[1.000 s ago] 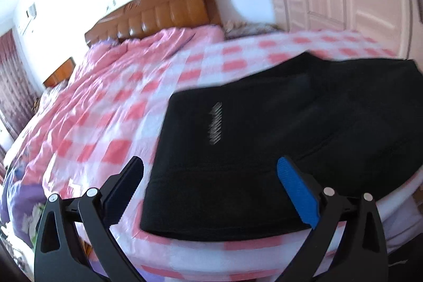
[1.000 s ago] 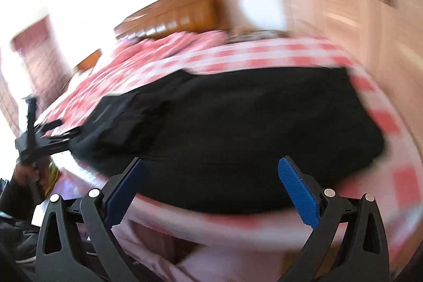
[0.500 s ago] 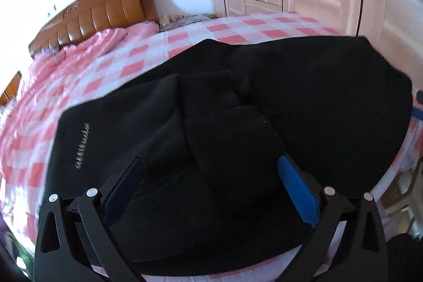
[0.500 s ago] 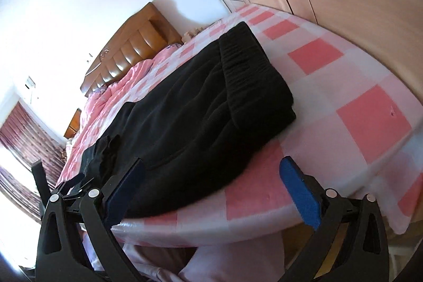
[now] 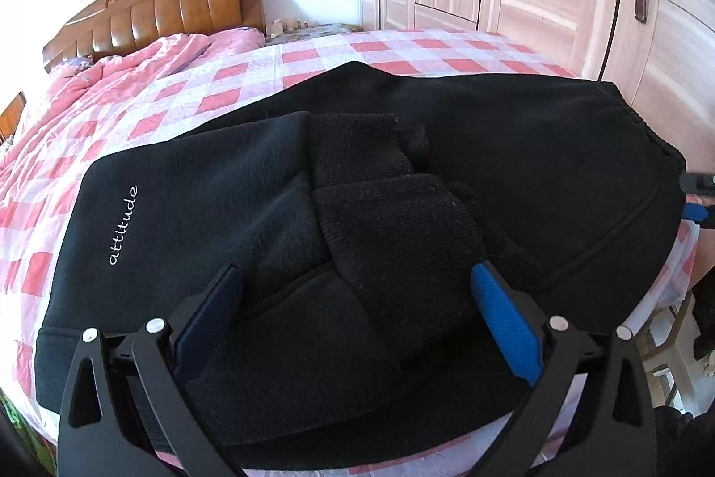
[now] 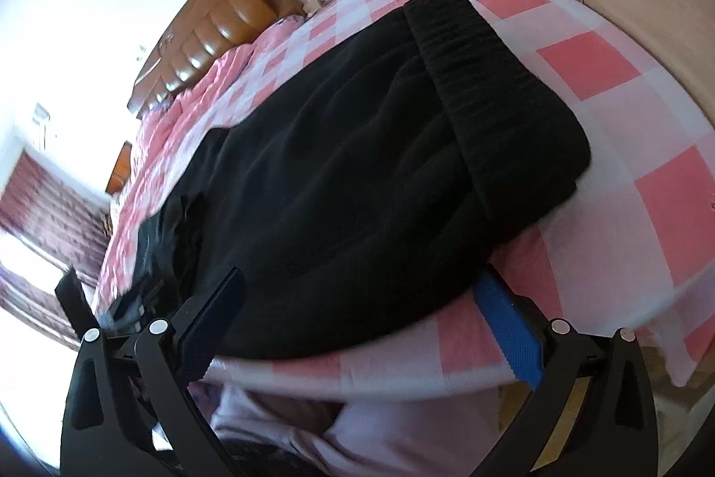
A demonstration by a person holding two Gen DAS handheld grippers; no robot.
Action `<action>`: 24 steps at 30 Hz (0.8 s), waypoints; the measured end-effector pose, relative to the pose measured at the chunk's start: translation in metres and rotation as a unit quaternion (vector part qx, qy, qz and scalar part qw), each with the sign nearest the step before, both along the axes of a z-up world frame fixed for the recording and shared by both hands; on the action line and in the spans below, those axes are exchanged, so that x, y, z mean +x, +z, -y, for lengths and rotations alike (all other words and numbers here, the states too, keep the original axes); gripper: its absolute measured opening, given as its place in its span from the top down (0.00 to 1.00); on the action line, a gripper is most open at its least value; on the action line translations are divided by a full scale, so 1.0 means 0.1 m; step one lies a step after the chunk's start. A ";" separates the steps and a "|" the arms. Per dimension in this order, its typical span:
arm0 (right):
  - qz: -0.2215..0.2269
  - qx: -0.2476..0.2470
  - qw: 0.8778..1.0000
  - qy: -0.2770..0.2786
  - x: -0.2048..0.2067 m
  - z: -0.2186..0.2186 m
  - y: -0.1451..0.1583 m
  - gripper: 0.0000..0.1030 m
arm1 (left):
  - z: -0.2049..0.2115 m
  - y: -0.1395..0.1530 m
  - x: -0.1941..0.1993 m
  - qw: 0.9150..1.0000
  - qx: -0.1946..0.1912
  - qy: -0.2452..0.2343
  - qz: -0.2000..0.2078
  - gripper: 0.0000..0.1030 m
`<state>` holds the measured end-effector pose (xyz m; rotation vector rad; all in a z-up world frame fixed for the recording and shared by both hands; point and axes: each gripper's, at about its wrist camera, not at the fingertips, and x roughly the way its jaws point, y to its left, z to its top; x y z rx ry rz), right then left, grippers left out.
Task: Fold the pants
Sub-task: 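Move both open grippers back over the folded pants, then grasp the pants end with the right gripper while the left gripper grasps too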
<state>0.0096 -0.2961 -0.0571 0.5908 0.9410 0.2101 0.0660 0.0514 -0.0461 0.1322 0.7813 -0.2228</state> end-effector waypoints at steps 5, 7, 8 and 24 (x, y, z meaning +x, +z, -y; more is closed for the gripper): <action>0.026 0.074 0.995 -0.059 -0.06 0.14 -0.08 0.04 | -0.03 -0.01 -0.01 1.000 -0.007 -0.006 0.002 0.01; 0.026 0.041 0.998 -0.041 -0.08 0.07 -0.05 0.04 | -0.03 -0.01 -0.02 1.000 -0.009 -0.008 0.003 0.01; 0.023 0.016 0.999 -0.029 -0.09 0.00 -0.02 0.04 | -0.03 -0.01 -0.02 1.000 -0.009 -0.009 0.003 0.01; 0.017 -0.060 0.996 -0.062 0.03 -0.11 0.02 0.28 | 0.77 0.92 0.05 0.990 0.044 -0.096 0.097 0.02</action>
